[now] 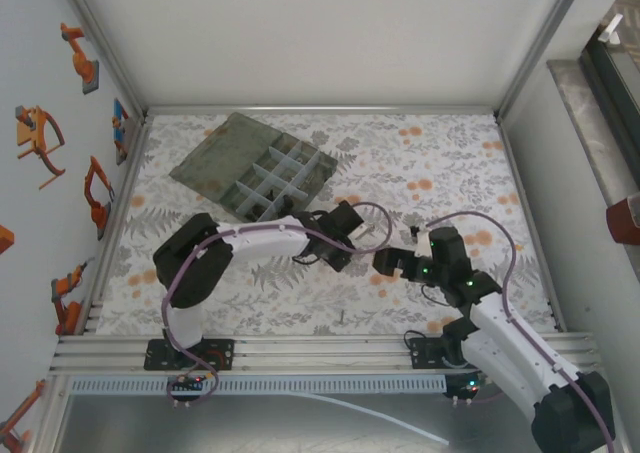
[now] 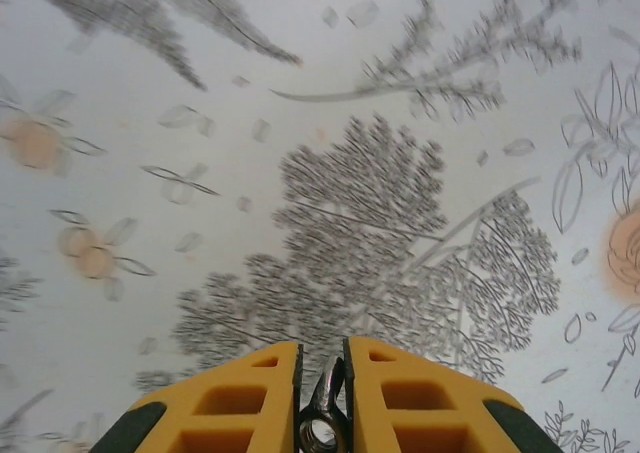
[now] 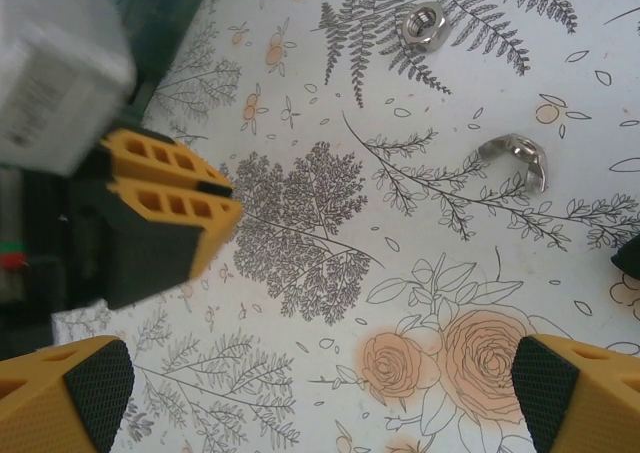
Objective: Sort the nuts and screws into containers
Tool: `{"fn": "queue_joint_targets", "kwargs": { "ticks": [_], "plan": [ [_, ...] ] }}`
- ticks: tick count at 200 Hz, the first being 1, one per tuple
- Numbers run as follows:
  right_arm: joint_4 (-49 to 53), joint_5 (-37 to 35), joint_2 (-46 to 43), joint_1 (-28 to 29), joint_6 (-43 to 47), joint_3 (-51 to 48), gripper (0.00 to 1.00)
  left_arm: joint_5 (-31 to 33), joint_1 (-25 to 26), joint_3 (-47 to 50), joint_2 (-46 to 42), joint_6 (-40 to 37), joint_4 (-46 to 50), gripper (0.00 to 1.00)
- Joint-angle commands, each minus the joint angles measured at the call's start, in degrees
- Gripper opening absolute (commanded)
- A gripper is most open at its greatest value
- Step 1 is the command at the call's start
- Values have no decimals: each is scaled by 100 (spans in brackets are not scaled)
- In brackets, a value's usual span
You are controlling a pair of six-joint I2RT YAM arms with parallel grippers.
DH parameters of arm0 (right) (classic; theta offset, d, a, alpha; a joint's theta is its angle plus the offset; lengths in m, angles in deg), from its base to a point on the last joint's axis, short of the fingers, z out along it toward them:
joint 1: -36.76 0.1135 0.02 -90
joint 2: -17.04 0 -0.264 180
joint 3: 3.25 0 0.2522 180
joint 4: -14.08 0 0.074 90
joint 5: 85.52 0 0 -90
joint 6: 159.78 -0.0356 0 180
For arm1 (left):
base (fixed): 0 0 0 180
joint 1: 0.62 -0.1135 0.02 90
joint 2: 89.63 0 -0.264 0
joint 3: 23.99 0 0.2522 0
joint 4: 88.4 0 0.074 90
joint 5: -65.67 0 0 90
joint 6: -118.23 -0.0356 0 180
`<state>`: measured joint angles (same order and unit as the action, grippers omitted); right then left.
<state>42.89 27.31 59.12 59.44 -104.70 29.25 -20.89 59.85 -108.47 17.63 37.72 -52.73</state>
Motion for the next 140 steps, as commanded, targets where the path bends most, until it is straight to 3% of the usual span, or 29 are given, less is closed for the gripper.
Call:
{"fn": "queue_joint_targets", "kwargs": {
  "ticks": [1,44,92,140],
  "plan": [
    [-431,-33,346,-17,87,136,99,28,-249,78,-473,-113,-224,11],
    [-1311,287,1716,-16,220,761,99,-33,-1195,-213,-741,-287,-237,10],
    [-2173,677,3052,-17,229,1564,99,-165,-2393,-726,-354,-405,-233,10],
    [-2386,1009,4221,-16,277,2491,98,-191,-2972,-1276,341,-510,-484,10]
  ]
}}
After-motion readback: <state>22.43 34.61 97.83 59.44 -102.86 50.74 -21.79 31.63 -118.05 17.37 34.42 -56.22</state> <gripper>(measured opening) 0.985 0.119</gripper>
